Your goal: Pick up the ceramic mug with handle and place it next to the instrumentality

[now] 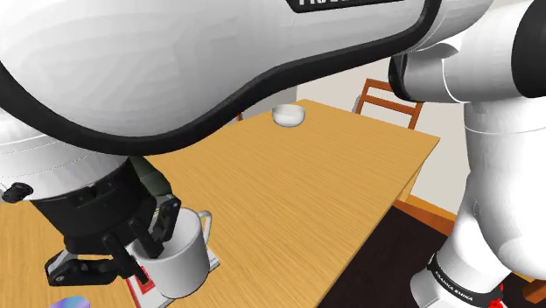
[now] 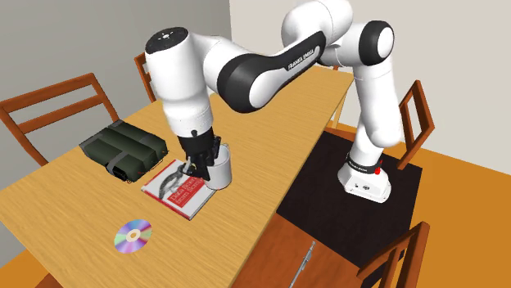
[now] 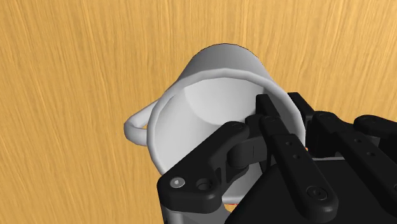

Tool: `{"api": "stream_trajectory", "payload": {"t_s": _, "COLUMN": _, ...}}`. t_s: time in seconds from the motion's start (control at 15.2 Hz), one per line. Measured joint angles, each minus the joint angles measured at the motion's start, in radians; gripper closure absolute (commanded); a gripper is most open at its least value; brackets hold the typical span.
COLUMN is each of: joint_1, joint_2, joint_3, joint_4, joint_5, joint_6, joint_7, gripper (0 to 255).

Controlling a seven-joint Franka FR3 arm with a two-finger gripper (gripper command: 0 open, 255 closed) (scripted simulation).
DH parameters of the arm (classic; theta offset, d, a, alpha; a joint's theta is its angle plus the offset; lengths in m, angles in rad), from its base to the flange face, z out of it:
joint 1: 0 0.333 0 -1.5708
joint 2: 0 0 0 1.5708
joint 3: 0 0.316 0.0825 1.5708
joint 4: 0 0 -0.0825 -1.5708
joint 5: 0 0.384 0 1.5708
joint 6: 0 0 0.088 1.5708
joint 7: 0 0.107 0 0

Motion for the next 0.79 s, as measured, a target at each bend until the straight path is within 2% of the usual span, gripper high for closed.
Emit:
{"api": "stream_trajectory", "payload": {"t_s": 0.26, "joint_1": 0.189, "joint_2": 0.188, "joint_3": -0.058, "joint_4": 0.288, "joint_5": -0.108, "joint_6": -0.112, "joint_7": 0.031, "gripper": 255}}
{"api": "stream_trajectory", "payload": {"t_s": 0.33, "joint_1": 0.211, "joint_2": 0.210, "joint_3": -0.065, "joint_4": 0.317, "joint_5": -0.119, "joint_6": -0.122, "joint_7": 0.034, "gripper": 255}}
{"api": "stream_trajectory", "payload": {"t_s": 0.46, "joint_1": 0.219, "joint_2": 0.221, "joint_3": -0.069, "joint_4": 0.319, "joint_5": -0.125, "joint_6": -0.114, "joint_7": 0.040, "gripper": 255}}
{"api": "stream_trajectory", "payload": {"t_s": 0.79, "joint_1": 0.197, "joint_2": 0.220, "joint_3": -0.068, "joint_4": 0.240, "joint_5": -0.125, "joint_6": -0.046, "joint_7": 0.056, "gripper": 255}}
